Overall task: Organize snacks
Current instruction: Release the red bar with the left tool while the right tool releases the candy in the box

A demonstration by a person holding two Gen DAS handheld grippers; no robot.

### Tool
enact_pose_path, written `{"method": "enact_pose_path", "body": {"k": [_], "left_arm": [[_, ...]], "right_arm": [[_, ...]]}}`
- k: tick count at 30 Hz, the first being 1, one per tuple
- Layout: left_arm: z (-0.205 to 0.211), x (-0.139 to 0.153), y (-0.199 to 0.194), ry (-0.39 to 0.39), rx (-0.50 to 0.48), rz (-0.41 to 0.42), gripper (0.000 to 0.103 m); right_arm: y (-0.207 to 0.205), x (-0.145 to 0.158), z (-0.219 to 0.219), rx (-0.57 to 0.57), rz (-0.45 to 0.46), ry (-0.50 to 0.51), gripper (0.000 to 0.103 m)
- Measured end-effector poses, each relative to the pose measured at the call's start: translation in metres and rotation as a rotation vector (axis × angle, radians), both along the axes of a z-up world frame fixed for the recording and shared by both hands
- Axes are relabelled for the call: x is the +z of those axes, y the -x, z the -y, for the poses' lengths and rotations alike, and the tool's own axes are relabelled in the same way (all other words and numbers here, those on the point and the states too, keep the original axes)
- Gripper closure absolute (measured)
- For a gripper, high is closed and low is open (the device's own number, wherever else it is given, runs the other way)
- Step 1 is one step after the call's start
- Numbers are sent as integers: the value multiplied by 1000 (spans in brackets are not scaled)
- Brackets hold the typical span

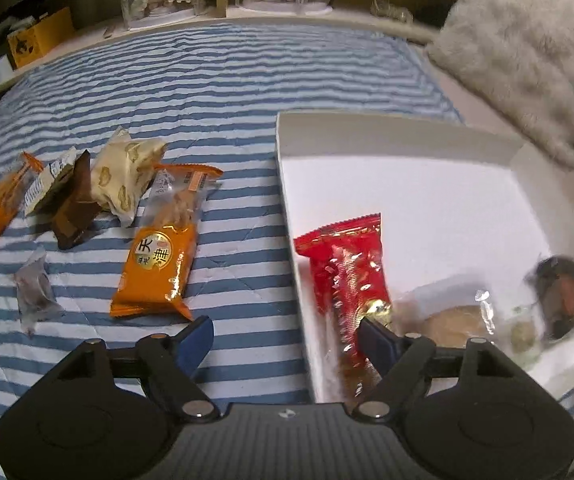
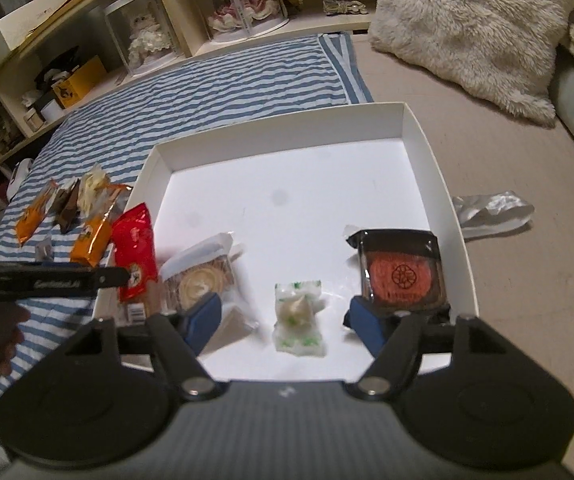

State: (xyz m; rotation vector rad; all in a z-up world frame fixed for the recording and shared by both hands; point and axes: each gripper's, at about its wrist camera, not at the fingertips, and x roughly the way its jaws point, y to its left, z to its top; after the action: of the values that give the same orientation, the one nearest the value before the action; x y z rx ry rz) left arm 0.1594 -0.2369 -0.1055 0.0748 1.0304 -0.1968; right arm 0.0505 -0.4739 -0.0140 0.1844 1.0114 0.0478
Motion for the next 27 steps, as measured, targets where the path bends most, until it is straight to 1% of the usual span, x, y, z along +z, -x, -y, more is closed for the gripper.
{"method": "enact_pose_path", "body": {"k": [1,3,5,10,12,14,15,16,17,18,20,21,24,27], "left_arm": [[2,-3,-1,-5,-4,-1,22],[2,-5,-3,21,-1,-6,22],[4,-3,-4,41,-5,-20,23],[4,6,4,46,-31,-13,22],[2,11,7,56,-33,-16,20],[0,16,11,65,-43,-18,13],[0,18,14,68,-51,-16,12],[-1,20,16,71,-58,-14,8],[-2,23,19,73,-65,-13,4],[-4,25,22,77,-72,-9,2],[-6,30,28,84,-83,-2,0],[-7,32,30,86,-89,-1,0],[-12,39,37,101,-95,7,0],[-15,44,42,106,-124,2,0]], "right_arm": [[0,0,0,3,-1,2,27],[-1,-1,0,7,-4,3,27],[-1,-1,0,9,-6,2,27],[-1,-3,-1,9,-14,7,27],[0,-3,-1,4,-14,7,27],[1,-2,-1,-2,-11,6,27],[1,-1,-1,-3,-9,6,27],[2,-1,-1,-2,-6,7,25],[3,0,-2,-1,-3,8,21],[4,0,-3,1,2,12,18],[7,3,-5,4,27,30,0],[9,4,-6,4,44,42,1],[10,7,-7,3,30,43,1],[14,10,-9,-1,28,46,0]]}}
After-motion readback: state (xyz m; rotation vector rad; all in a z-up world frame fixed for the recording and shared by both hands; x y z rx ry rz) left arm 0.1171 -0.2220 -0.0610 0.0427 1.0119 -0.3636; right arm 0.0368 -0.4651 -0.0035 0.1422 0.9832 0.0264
